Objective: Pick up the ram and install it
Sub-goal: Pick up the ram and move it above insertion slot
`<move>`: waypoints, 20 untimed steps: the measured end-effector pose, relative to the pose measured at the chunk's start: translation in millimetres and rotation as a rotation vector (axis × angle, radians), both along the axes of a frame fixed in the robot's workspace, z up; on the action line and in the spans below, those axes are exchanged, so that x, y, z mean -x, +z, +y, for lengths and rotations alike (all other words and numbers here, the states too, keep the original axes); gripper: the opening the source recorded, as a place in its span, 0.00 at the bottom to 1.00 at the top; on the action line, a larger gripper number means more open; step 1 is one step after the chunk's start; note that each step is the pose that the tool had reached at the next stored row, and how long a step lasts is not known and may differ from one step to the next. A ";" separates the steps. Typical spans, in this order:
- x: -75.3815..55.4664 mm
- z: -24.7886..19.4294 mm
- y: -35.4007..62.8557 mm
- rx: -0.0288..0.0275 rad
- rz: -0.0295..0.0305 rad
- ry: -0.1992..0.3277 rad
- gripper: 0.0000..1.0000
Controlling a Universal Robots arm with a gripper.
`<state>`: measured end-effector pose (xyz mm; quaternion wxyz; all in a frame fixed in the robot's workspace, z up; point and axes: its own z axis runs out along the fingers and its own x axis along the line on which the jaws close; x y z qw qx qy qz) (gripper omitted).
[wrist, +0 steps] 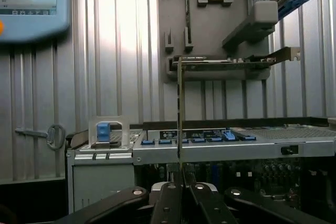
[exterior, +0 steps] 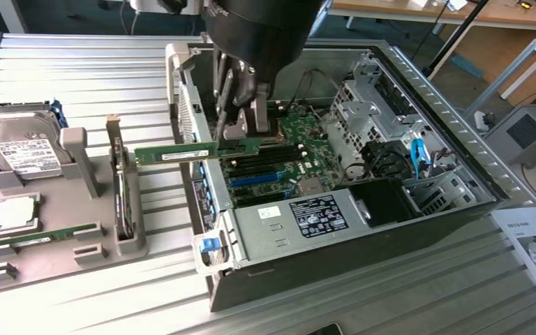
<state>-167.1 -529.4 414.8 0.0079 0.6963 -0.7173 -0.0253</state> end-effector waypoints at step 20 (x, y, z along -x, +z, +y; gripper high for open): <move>-58.9 0.0 0.0 0.0000 0.0009 0.000 0.12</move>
